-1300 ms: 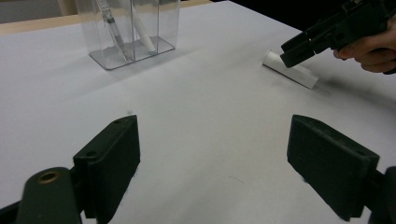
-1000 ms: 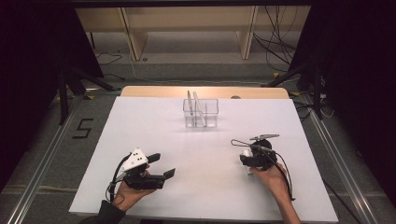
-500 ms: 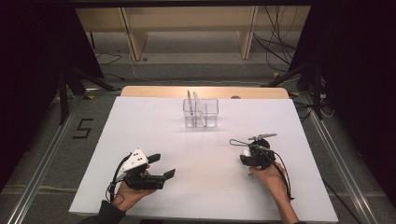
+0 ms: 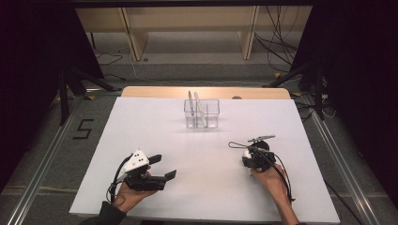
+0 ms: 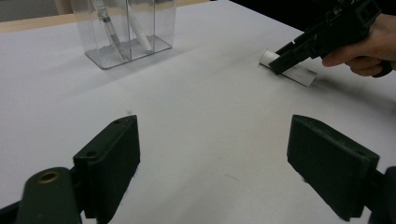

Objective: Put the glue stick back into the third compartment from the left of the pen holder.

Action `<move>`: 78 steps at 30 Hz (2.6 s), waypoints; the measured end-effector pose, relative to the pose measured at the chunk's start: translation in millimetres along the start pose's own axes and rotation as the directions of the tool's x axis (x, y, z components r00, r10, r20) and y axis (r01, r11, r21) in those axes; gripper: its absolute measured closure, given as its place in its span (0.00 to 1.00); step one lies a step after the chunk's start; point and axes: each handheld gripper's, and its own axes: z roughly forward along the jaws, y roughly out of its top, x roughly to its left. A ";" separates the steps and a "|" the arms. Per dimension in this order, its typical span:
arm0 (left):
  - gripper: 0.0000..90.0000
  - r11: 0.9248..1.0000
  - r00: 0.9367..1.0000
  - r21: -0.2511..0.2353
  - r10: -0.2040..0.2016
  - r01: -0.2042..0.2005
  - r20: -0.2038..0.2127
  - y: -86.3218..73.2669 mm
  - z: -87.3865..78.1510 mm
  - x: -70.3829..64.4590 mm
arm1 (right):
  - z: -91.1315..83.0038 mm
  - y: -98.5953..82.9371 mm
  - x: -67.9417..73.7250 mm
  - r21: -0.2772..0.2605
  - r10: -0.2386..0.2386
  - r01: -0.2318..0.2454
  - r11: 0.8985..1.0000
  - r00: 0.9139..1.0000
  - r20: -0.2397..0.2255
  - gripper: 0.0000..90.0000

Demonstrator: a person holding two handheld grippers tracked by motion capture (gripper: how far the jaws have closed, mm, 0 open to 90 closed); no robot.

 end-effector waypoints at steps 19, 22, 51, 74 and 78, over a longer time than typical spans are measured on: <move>0.19 1.000 1.000 0.004 0.000 0.000 0.003 -0.1 0.3 -0.1 | -0.5 1.3 0.4 0.016 -0.007 0.007 1.000 1.000 0.014 0.75; 0.19 1.000 1.000 0.002 0.000 0.000 0.002 0.0 0.1 0.4 | -1.1 0.7 -0.3 0.013 -0.014 0.014 1.000 1.000 0.007 0.75; 0.19 1.000 1.000 0.003 0.003 -0.003 0.000 -0.1 -0.4 2.3 | -16.1 -7.0 -4.7 -0.133 -0.058 0.048 0.990 0.996 -0.069 0.76; 0.19 1.000 1.000 0.003 0.005 -0.005 0.002 -0.3 -0.1 1.1 | -32.1 -10.7 -2.0 -0.342 -0.107 0.078 0.936 0.992 -0.066 0.76; 0.19 1.000 1.000 0.005 0.005 -0.005 0.002 -0.4 0.3 0.9 | -35.4 -8.7 -4.0 -0.372 -0.089 0.052 0.927 0.993 -0.082 0.76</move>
